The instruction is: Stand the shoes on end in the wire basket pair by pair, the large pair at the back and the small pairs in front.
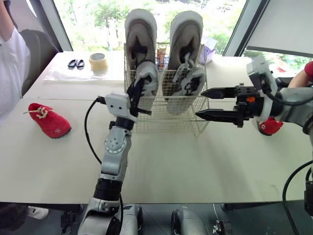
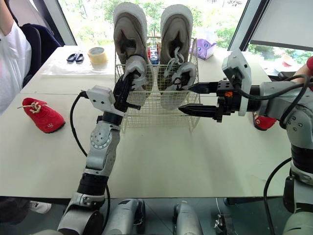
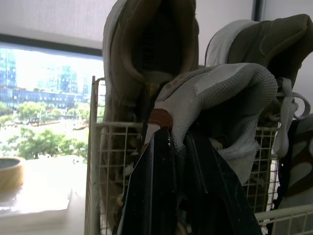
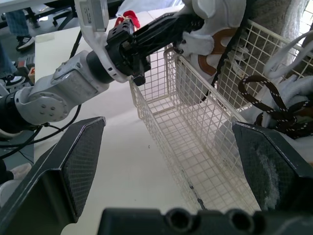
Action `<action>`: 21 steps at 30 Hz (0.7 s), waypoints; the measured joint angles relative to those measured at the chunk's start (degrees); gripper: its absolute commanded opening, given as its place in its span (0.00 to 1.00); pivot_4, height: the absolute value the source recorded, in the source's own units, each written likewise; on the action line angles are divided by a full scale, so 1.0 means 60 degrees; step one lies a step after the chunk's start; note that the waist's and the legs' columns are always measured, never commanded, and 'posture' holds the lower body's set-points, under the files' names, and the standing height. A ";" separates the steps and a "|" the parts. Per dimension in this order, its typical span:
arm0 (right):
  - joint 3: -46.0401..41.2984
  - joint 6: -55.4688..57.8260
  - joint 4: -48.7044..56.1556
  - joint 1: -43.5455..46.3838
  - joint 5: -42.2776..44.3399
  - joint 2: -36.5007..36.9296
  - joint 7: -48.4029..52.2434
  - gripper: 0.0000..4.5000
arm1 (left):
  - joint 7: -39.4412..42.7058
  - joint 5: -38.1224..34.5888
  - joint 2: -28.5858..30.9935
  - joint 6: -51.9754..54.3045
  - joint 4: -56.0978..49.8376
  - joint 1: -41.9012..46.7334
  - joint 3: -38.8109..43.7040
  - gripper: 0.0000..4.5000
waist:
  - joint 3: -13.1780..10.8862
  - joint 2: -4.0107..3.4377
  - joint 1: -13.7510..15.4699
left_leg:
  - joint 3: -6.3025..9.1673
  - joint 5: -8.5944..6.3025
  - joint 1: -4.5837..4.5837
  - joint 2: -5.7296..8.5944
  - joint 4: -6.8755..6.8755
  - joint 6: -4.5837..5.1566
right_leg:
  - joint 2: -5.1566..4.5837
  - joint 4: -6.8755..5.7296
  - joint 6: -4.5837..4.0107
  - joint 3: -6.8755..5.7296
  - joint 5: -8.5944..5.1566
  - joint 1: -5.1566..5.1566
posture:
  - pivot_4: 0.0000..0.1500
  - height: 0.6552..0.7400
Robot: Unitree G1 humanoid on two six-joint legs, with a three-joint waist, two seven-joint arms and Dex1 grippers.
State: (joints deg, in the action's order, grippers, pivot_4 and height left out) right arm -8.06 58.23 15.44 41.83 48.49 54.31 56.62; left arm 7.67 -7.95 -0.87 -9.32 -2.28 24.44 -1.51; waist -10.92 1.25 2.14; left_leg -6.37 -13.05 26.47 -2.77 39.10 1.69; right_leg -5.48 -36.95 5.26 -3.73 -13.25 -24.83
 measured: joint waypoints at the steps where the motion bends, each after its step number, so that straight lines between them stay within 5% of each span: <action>1: 0.0003 -0.0031 -0.0001 -0.0009 0.0000 -0.0033 0.0004 1.00 | 0.0070 -0.0161 0.0020 0.0267 -0.0273 -0.0111 -0.0003 0.27 | 0.0000 0.0000 -0.0005 | -0.0001 -0.0001 0.0000 0.0001 0.0000 0.0000 | -0.0001 0.0001 -0.0011 0.0001 -0.0007 0.0000 | 1.00 0.94; 5: 0.0070 -0.0189 -0.0039 -0.0092 -0.0005 -0.0118 0.0022 1.00 | 0.0391 -0.0973 0.0100 0.1480 -0.1367 -0.0482 -0.0006 0.71 | 0.0000 0.0000 0.0000 | -0.0001 -0.0001 0.0001 0.0002 0.0000 0.0001 | -0.0002 0.0002 -0.0017 0.0000 -0.0010 0.0000 | 1.00 0.94; 15: 0.0262 -0.0598 -0.0569 -0.0192 -0.0368 -0.0140 0.0406 1.00 | 0.0554 -0.3510 0.2134 0.5676 -0.4612 -0.0898 0.1096 0.71 | -0.0002 -0.0005 -0.0053 | 0.0002 -0.0001 0.0000 -0.0001 -0.0001 0.0000 | 0.0003 0.0001 -0.0018 0.0000 -0.0012 0.0000 | 1.00 0.94; 20: 0.0380 -0.0842 -0.1053 -0.0573 -0.0782 -0.0103 0.0480 1.00 | 0.0984 -0.6273 0.3994 0.7564 -0.5646 -0.0922 0.2618 0.71 | -0.0003 -0.0005 -0.0043 | 0.0004 -0.0002 -0.0001 0.0002 -0.0001 -0.0003 | 0.0002 0.0003 -0.0020 0.0001 -0.0013 0.0003 | 1.00 0.94; 21: 0.0328 -0.1043 -0.1384 -0.0761 -0.0968 -0.0148 0.0314 1.00 | 0.1230 -0.7080 0.4472 0.7883 -0.5773 -0.1134 0.3048 0.77 | -0.0003 -0.0005 -0.0058 | 0.0002 -0.0002 -0.0001 0.0003 -0.0002 -0.0003 | 0.0002 0.0005 -0.0020 0.0001 -0.0014 0.0003 | 1.00 0.94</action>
State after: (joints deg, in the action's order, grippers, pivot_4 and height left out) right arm -6.10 51.98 7.14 37.26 42.68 53.43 58.50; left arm 15.05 -50.43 25.97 37.98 -36.92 17.64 16.78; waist -10.93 1.22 1.80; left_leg -6.36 -13.06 26.46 -2.75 39.09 1.67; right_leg -5.47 -36.93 5.14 -3.72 -13.33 -24.81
